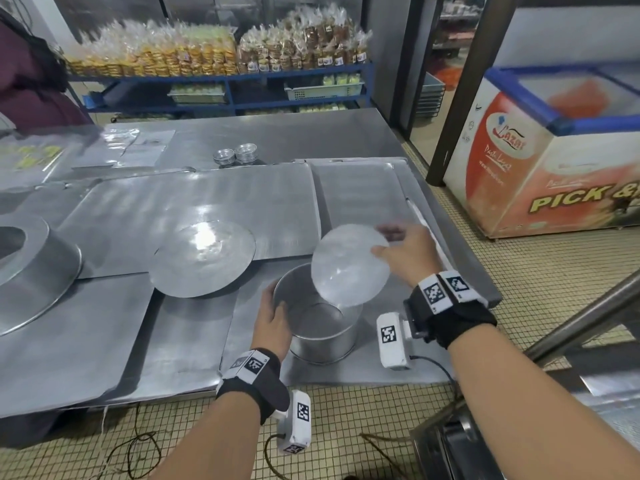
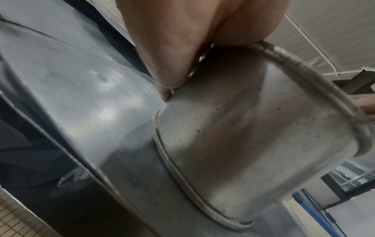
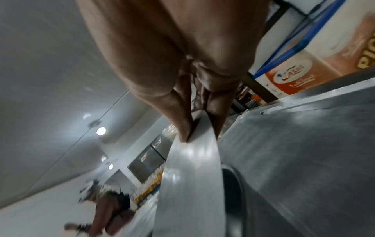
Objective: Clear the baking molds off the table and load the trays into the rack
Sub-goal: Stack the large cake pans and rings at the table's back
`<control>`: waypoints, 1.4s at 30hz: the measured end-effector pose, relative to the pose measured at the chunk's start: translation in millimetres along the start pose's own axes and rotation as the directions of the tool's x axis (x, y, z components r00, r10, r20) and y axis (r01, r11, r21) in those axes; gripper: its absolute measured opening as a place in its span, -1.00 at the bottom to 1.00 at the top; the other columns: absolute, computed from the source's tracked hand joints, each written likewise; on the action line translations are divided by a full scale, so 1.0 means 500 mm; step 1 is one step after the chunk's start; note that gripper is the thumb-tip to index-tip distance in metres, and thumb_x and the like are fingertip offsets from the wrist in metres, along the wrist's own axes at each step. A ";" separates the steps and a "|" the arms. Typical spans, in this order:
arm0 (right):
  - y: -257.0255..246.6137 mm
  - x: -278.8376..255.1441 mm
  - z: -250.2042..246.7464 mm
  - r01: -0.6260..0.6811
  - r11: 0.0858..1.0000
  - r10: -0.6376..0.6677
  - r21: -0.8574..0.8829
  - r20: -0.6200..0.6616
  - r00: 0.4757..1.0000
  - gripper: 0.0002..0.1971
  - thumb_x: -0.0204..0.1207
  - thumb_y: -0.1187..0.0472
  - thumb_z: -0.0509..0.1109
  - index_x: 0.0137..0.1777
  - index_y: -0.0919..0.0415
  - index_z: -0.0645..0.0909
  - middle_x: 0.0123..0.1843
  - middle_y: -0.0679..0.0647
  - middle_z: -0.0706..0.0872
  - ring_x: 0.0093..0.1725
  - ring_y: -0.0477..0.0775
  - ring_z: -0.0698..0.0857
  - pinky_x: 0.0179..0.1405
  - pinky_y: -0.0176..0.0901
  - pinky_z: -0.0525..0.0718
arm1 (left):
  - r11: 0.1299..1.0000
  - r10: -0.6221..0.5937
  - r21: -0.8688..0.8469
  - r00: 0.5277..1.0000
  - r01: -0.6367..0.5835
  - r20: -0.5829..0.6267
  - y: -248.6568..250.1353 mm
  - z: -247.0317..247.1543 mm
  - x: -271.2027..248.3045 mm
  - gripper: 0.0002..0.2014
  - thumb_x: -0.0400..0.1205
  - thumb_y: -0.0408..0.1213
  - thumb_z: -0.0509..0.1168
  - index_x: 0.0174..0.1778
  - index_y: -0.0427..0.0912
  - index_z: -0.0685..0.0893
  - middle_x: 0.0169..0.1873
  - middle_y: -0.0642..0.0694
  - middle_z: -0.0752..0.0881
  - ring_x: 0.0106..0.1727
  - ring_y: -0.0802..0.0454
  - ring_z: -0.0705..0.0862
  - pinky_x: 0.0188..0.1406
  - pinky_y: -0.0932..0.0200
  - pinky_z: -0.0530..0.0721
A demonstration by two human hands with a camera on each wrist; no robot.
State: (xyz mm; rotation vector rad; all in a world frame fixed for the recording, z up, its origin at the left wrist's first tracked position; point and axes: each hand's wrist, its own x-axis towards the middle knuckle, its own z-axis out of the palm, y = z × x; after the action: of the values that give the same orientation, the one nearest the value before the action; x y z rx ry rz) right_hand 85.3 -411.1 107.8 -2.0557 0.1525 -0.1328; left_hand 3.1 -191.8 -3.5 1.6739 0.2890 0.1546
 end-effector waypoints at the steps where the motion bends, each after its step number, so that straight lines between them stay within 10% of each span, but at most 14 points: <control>1: -0.003 -0.012 0.016 -0.001 0.999 0.004 -0.041 0.068 0.998 -0.61 0.38 0.40 0.59 0.21 0.16 0.73 0.01 -0.03 0.72 0.01 -0.06 0.67 -0.19 -0.49 0.49 | 1.000 0.002 0.010 1.000 -0.002 0.001 0.000 0.000 0.002 -0.55 0.75 -0.44 0.04 0.40 0.21 0.45 0.22 0.32 0.59 0.26 0.37 0.56 0.40 0.13 0.49; 15: 0.043 -0.062 0.163 0.091 0.944 -0.018 -0.316 0.226 0.974 -0.72 0.44 0.37 0.44 0.13 0.17 0.76 0.11 0.15 0.76 0.10 0.16 0.76 0.20 -0.10 0.71 | 0.992 -0.002 0.128 1.000 0.004 -0.013 0.002 -0.001 0.009 -0.53 0.72 -0.51 0.04 0.47 0.02 0.48 0.18 0.29 0.62 0.23 0.40 0.58 0.32 0.27 0.47; 26: 0.080 -0.036 0.096 0.042 0.969 -0.009 -0.242 0.132 0.991 -0.64 0.38 0.26 0.58 0.20 0.26 0.76 0.08 0.15 0.82 0.09 0.10 0.78 0.25 -0.09 0.70 | 0.845 -0.110 0.524 0.994 0.107 -0.026 0.043 -0.012 0.014 -0.59 0.60 -0.37 0.08 0.35 0.03 0.50 -0.12 -0.19 0.72 -0.20 -0.24 0.75 -0.24 -0.04 0.78; 33: 0.088 -0.047 0.079 -0.036 0.992 0.068 -0.124 0.265 0.962 -0.90 0.38 0.23 0.51 -0.19 0.25 0.82 -0.27 0.17 0.82 -0.27 0.18 0.82 -0.31 0.14 0.84 | 0.822 -0.110 0.557 0.993 0.117 -0.046 0.072 -0.007 0.014 -0.58 0.57 -0.44 0.01 0.27 -0.01 0.52 -0.13 -0.13 0.62 -0.24 -0.30 0.75 -0.32 -0.25 0.82; 42: 0.024 0.014 0.052 0.057 0.995 -0.067 0.076 0.142 0.988 -0.82 0.35 0.09 0.59 -0.11 0.15 0.85 -0.26 -0.03 0.85 -0.21 -0.04 0.83 -0.09 -0.01 0.82 | 0.890 0.007 0.451 0.986 0.071 -0.168 0.148 0.008 0.076 -0.59 0.47 -0.10 0.06 0.25 0.11 0.51 -0.15 -0.20 0.67 -0.24 -0.32 0.74 -0.29 -0.25 0.81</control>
State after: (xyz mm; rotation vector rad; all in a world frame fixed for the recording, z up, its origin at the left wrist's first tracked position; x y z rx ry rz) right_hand 95.9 -395.1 85.1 -1.9905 -0.0060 -0.0268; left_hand 48.2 -192.7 66.8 2.1278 0.5090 0.2139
